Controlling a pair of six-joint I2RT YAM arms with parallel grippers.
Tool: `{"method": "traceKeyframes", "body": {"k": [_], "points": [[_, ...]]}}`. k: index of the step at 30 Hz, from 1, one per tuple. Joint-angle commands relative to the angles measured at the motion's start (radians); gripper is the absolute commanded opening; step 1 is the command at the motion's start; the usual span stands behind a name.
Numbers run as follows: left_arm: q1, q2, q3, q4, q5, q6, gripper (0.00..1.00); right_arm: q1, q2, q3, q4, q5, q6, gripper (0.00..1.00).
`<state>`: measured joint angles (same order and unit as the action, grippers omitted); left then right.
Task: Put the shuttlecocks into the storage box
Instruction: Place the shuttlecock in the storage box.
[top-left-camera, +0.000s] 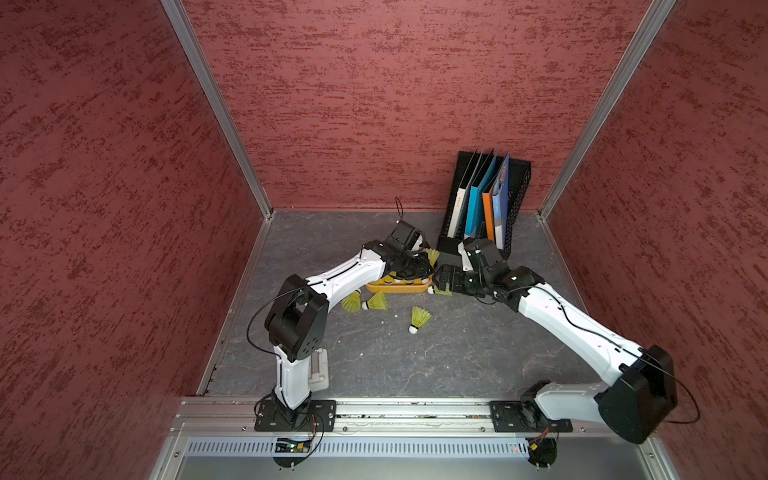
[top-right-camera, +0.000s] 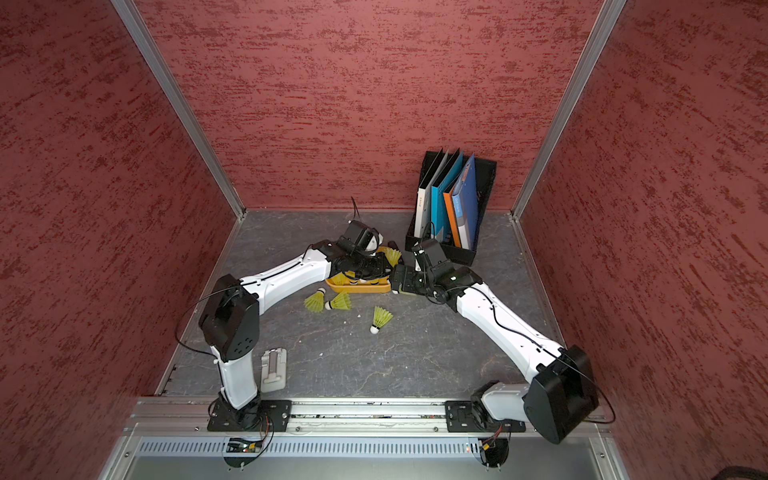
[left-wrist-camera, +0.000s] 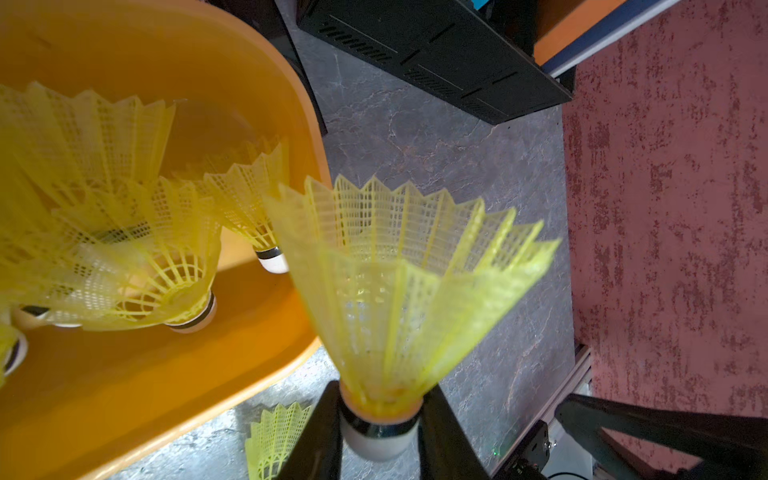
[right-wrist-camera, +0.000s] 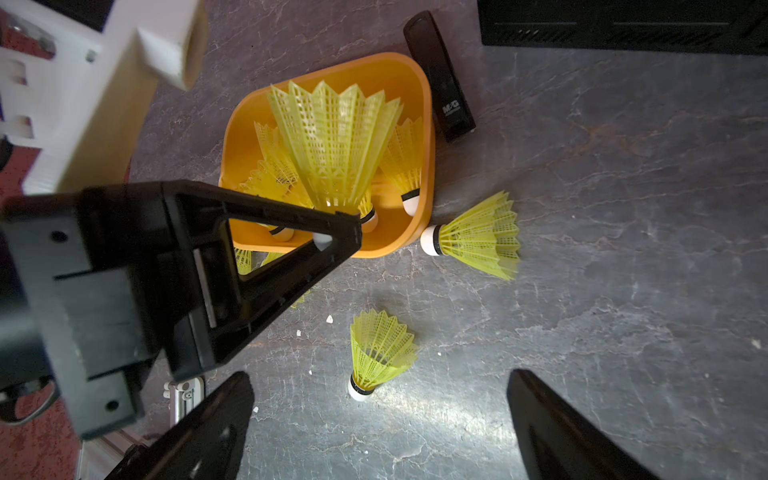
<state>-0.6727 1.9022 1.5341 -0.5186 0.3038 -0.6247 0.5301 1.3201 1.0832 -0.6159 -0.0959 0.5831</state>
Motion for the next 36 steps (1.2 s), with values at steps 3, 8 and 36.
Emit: {"method": "traceKeyframes", "body": {"k": [3,8,36], "points": [[-0.007,0.021,0.014,0.027,-0.07,-0.084,0.06,-0.012,-0.027,-0.023,0.015,0.018,-0.002,0.98],[0.026,0.005,-0.005,0.036,-0.094,-0.074,0.05,-0.018,-0.045,-0.033,0.008,0.021,-0.003,0.98],[0.061,0.002,-0.028,0.02,-0.161,-0.056,0.01,-0.032,-0.061,-0.06,0.008,0.012,0.006,0.98]]}}
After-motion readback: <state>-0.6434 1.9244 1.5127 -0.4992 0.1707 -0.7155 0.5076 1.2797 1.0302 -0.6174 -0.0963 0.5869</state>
